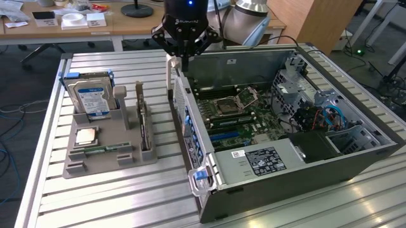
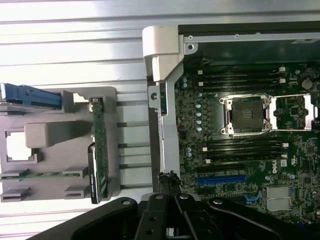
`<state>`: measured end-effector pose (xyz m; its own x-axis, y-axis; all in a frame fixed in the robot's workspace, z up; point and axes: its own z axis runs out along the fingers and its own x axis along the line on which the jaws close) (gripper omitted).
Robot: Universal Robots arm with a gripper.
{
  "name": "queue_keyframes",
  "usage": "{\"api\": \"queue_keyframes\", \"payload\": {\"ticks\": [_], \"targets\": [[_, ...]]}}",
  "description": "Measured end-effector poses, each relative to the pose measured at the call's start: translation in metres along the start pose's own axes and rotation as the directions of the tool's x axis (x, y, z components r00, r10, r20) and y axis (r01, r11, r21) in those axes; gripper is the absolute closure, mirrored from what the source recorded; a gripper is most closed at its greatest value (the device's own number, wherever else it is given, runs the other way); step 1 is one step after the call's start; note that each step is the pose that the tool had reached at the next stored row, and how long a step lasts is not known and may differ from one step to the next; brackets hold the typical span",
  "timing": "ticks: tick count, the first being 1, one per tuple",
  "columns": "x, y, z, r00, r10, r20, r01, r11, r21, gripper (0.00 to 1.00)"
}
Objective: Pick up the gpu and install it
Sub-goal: 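Reach for the gpu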
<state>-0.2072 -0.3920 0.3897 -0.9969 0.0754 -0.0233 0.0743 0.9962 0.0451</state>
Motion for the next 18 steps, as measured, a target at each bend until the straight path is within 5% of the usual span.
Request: {"api": "queue_keyframes", "payload": {"ticks": [18], "targets": [[0.024,0.0020,0.0002,1.0000,0.000,0.0001,0.000,1.0000,0.0000,0.89]]}}
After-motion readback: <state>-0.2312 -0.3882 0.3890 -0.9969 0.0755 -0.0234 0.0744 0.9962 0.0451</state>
